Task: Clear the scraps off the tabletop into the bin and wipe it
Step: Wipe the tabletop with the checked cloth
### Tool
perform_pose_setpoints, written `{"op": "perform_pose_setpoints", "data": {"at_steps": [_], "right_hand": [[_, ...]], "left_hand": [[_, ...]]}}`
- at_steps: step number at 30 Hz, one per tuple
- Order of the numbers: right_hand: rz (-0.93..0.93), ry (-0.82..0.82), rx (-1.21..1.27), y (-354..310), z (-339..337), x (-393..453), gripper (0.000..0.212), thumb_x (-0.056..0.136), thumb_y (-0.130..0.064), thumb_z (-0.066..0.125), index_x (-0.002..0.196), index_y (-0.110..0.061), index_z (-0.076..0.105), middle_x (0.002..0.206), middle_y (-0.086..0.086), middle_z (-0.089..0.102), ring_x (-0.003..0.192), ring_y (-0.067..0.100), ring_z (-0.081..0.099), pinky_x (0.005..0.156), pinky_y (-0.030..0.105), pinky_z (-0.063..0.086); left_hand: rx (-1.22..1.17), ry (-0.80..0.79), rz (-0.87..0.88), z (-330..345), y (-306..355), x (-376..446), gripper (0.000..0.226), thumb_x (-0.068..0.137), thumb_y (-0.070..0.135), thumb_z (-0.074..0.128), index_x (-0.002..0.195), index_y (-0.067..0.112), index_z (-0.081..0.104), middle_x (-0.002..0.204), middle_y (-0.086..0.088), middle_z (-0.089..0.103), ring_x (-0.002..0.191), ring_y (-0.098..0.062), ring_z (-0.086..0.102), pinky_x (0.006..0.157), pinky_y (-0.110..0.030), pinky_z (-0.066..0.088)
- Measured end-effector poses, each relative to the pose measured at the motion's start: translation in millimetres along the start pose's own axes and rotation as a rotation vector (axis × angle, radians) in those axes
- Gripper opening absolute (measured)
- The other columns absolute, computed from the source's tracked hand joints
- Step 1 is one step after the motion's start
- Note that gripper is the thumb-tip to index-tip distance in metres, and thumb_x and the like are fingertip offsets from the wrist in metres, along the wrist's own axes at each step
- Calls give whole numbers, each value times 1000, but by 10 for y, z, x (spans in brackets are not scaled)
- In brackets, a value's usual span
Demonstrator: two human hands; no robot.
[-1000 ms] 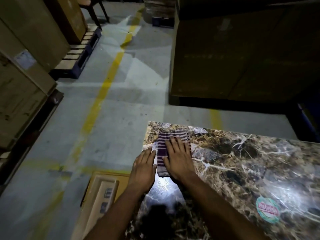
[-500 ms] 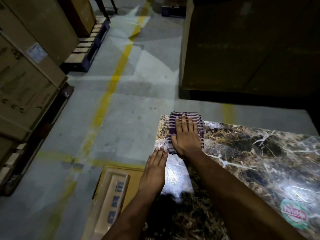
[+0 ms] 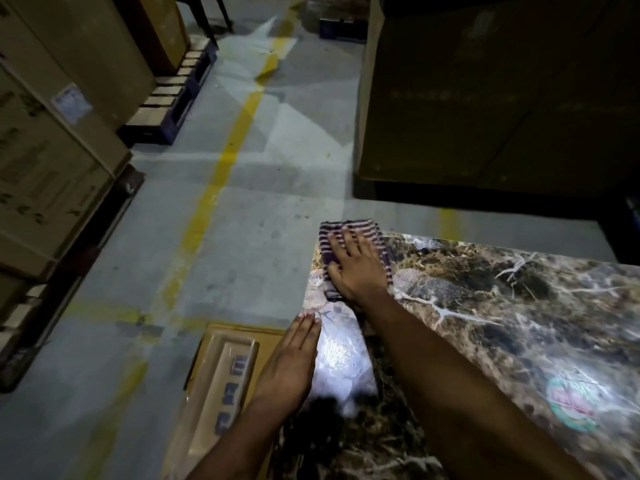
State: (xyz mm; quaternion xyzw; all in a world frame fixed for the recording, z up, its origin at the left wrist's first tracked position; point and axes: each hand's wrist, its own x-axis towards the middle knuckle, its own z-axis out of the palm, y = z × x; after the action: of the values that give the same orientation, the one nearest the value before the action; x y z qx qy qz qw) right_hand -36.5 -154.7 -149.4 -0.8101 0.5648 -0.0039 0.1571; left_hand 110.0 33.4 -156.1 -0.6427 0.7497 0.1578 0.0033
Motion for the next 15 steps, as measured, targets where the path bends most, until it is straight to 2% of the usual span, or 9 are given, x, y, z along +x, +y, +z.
{"op": "perform_pose_setpoints", "data": {"at_steps": [3, 5, 7, 9, 13, 15], "right_hand": [[-118, -40, -29, -118, 129, -415, 73, 90, -57, 19, 161, -38, 16, 170, -3, 10, 157, 25, 1, 126, 44, 4], [-62, -19, -37, -8, 191, -697, 71, 93, -56, 22, 161, -38, 14, 171, -3, 8, 157, 24, 0, 127, 43, 4], [55, 0, -26, 64, 173, -793, 68, 97, -55, 27, 161, -36, 12, 171, -1, 7, 157, 25, 0, 127, 43, 3], [137, 30, -5, -39, 191, -737, 67, 99, -53, 31, 161, -35, 13, 170, 2, 9, 157, 28, 0, 126, 45, 2], [-25, -4, -24, -515, 364, -928, 67, 99, -55, 24, 161, -36, 10, 171, 2, 9, 157, 28, 1, 127, 45, 2], [-33, -13, -40, -524, 448, -1274, 66, 100, -55, 23, 161, -35, 10, 171, 1, 6, 157, 26, -2, 127, 44, 0]], "left_hand": [[66, -10, 36, 90, -89, -136, 68, 78, 14, 38, 143, 2, 53, 152, -12, 49, 138, -28, 50, 120, -29, 14], [87, -67, 46, 9, -50, -229, 65, 78, 15, 37, 139, 4, 58, 147, -11, 54, 134, -25, 54, 121, -27, 17], [71, -40, 56, -72, -7, -340, 61, 80, 18, 37, 133, 8, 64, 142, -7, 60, 129, -21, 59, 120, -28, 26], [38, -5, 54, -69, -2, -478, 57, 86, 19, 39, 138, 8, 61, 147, -6, 55, 135, -20, 53, 116, -36, 24], [57, 4, 65, 39, -93, -701, 59, 95, 17, 41, 153, 6, 37, 161, -8, 27, 149, -19, 28, 120, -35, 7], [57, -13, 76, 61, -116, -809, 57, 95, 23, 38, 150, 6, 43, 159, -9, 37, 146, -21, 38, 119, -35, 18]]}}
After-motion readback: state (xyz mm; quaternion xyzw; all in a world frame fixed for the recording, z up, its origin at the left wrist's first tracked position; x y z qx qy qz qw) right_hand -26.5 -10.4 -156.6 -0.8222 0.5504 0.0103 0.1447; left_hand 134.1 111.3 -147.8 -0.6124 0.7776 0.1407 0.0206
